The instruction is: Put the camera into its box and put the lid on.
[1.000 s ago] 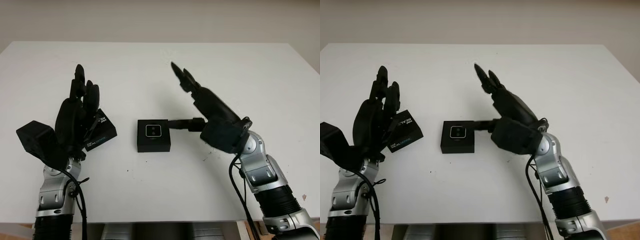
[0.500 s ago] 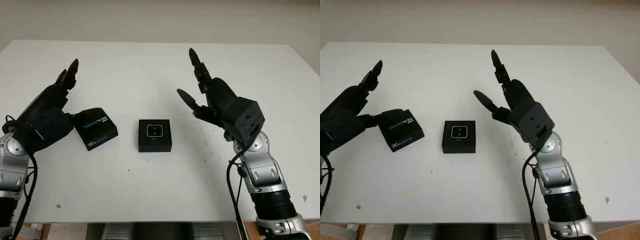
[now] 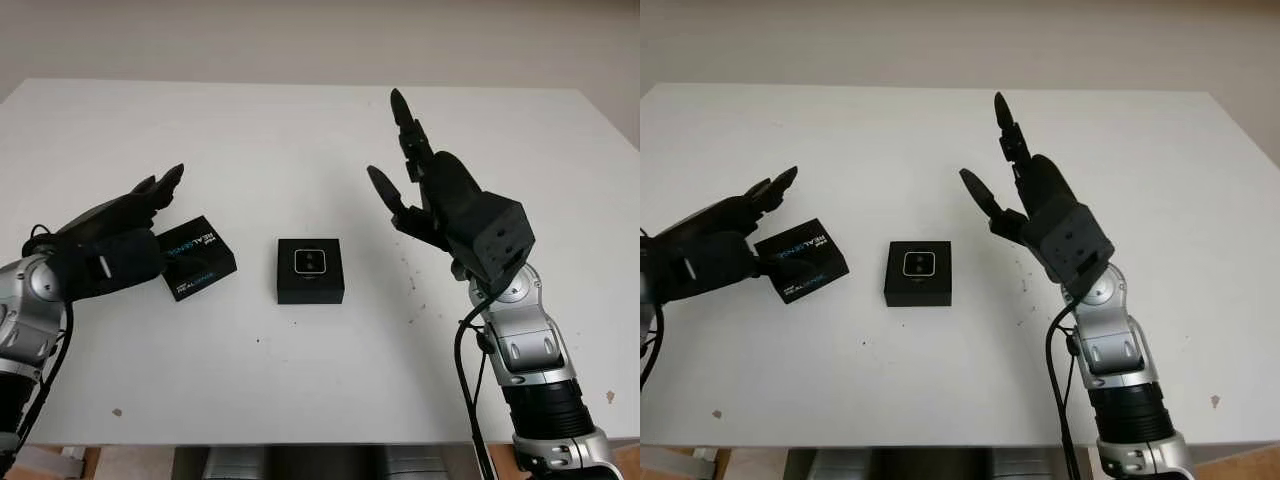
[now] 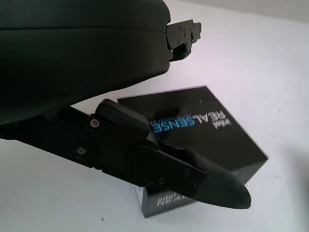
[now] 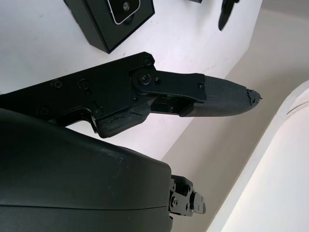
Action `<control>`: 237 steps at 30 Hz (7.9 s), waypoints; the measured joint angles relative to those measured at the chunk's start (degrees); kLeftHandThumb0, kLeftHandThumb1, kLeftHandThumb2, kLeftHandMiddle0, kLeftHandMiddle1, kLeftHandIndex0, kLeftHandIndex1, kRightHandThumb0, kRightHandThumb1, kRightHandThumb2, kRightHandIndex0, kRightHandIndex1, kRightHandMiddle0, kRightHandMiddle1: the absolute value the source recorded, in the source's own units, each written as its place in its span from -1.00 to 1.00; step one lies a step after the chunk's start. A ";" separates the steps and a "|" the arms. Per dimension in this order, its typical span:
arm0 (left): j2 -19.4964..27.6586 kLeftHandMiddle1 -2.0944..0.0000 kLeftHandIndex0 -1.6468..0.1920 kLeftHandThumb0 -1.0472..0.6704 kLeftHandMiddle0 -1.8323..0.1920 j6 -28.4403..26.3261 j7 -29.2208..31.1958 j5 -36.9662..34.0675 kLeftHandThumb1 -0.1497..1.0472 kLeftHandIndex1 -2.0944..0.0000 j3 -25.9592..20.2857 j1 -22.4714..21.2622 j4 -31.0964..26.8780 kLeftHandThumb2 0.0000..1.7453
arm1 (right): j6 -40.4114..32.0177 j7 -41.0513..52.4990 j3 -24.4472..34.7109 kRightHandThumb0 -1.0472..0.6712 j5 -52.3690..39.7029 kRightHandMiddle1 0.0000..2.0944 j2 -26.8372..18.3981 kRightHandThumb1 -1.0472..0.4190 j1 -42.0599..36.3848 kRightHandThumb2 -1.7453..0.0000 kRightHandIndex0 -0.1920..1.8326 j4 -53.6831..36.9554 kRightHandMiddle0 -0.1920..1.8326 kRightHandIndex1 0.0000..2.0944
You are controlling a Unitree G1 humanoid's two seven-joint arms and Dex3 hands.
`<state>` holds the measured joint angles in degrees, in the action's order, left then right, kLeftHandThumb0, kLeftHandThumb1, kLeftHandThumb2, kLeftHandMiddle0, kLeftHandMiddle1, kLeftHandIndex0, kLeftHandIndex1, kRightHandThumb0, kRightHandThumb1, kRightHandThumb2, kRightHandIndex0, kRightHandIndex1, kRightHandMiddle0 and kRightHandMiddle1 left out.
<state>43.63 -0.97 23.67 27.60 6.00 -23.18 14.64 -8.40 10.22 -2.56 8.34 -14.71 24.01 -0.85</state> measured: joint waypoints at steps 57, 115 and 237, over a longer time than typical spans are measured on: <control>-3.21 -0.74 0.55 0.04 0.67 -4.27 -11.32 20.15 0.77 -0.40 10.56 -5.76 2.86 -0.93 | -1.56 -4.63 6.37 -0.71 -6.24 -1.00 2.48 -1.00 -6.33 0.39 -1.00 -6.57 -1.00 -1.00; 0.00 -1.00 0.38 -0.03 0.26 4.13 2.52 -3.16 0.91 -1.00 -0.44 -10.83 -7.64 -0.94 | -0.91 -4.01 6.27 -0.73 -9.25 -1.00 2.90 -1.00 -8.13 0.42 -1.00 -6.29 -1.00 -1.00; -16.88 -1.00 0.19 0.07 0.02 21.35 -0.51 7.13 0.86 -1.00 14.41 -22.41 13.09 -0.95 | -1.94 -6.53 5.13 -0.73 -7.27 -1.00 5.73 -1.00 -10.78 0.41 -1.00 -7.75 -1.00 -1.00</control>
<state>26.75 20.38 23.15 34.73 20.41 -45.59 27.73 -10.33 3.69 2.57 1.06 -8.97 13.22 -8.59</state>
